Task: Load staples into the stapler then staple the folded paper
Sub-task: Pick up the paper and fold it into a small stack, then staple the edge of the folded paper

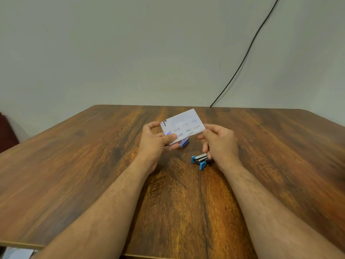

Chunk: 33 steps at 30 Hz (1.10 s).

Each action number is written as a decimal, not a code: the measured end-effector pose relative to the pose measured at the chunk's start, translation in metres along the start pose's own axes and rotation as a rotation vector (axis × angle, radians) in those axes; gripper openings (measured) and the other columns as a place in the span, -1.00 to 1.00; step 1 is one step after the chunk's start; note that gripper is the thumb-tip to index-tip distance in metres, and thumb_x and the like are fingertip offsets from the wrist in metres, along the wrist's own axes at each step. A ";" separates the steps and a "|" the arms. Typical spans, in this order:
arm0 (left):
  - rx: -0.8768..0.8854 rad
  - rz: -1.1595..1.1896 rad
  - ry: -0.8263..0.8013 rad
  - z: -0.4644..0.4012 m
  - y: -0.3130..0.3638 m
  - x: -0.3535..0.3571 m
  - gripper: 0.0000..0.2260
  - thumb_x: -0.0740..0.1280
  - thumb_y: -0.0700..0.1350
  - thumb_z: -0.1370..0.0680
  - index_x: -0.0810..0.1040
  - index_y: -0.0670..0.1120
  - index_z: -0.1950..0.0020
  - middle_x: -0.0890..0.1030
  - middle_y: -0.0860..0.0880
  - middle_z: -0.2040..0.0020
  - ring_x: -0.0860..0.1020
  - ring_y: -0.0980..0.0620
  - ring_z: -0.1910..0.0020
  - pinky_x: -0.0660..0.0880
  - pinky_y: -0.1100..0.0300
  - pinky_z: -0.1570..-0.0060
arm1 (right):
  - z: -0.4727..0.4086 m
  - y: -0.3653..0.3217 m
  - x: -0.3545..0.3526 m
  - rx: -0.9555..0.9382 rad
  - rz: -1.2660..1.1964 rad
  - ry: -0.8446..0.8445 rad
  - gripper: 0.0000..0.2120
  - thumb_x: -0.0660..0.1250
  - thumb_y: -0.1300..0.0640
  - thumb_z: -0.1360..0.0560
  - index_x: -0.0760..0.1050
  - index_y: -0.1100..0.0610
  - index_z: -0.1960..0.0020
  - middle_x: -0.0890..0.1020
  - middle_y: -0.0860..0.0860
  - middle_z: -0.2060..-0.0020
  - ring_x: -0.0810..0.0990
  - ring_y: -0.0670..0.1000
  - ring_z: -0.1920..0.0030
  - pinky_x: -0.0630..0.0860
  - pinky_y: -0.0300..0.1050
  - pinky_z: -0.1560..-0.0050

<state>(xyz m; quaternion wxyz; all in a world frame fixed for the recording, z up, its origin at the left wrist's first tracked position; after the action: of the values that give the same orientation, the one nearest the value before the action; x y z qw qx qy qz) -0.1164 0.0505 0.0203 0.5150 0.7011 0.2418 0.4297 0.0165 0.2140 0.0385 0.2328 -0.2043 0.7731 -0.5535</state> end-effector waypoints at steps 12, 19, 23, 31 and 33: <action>0.021 -0.126 0.052 -0.004 -0.002 -0.009 -0.81 0.39 -0.33 -0.56 0.72 -0.07 0.02 0.64 -0.10 -0.20 0.71 0.02 0.05 0.66 0.21 0.23 | 0.011 -0.016 0.011 -0.189 0.594 -0.173 -0.35 0.21 0.38 -0.41 0.48 -0.02 -0.44 0.62 -0.18 0.13 0.60 -0.08 0.07 0.63 0.03 -0.06; 0.046 -0.112 0.187 0.000 0.008 -0.025 -0.82 0.39 -0.30 -0.57 0.71 -0.09 -0.07 0.62 -0.07 -0.20 0.67 -0.06 -0.08 0.68 0.21 0.22 | 0.017 -0.020 0.023 -0.253 0.645 -0.318 -0.33 0.21 0.40 -0.47 0.41 -0.06 -0.50 0.58 -0.27 0.08 0.49 -0.13 -0.02 0.51 -0.17 -0.04; 0.048 -0.127 0.198 0.003 0.010 -0.025 -0.82 0.39 -0.30 -0.56 0.71 -0.08 -0.06 0.62 -0.05 -0.18 0.67 -0.05 -0.06 0.67 0.23 0.24 | 0.023 -0.014 0.029 -0.239 0.764 -0.468 -0.34 0.24 0.43 -0.38 0.53 -0.01 -0.40 0.54 -0.30 0.12 0.42 -0.08 -0.12 0.46 -0.14 -0.10; 0.021 -0.163 0.196 0.000 0.003 -0.024 -0.84 0.41 -0.28 -0.56 0.72 -0.09 -0.07 0.64 -0.07 -0.18 0.66 -0.04 -0.07 0.67 0.19 0.18 | 0.020 -0.003 0.027 -0.177 0.817 -0.493 -0.38 0.26 0.35 -0.38 0.58 -0.11 -0.33 0.52 -0.03 -0.20 0.38 -0.13 -0.08 0.35 -0.23 -0.10; 0.028 -0.176 0.216 -0.001 0.003 -0.026 -0.84 0.40 -0.25 -0.57 0.72 -0.09 -0.10 0.65 -0.04 -0.14 0.66 0.00 -0.05 0.67 0.20 0.15 | 0.019 0.001 0.029 -0.183 0.833 -0.515 -0.39 0.25 0.31 -0.37 0.58 -0.11 -0.34 0.55 -0.02 -0.21 0.37 -0.10 -0.14 0.38 -0.16 -0.20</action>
<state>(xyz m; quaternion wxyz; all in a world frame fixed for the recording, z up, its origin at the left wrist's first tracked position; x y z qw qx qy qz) -0.1314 0.0297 0.0144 0.5118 0.6340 0.3623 0.4525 0.0042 0.1829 0.0287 0.5987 -0.0279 0.7517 -0.2751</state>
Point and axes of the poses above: each hand's wrist, its own z-axis away from the middle knuckle, its own x-axis out of the palm, y = z × x, the point moved 10 cm from there along -z, towards the middle knuckle
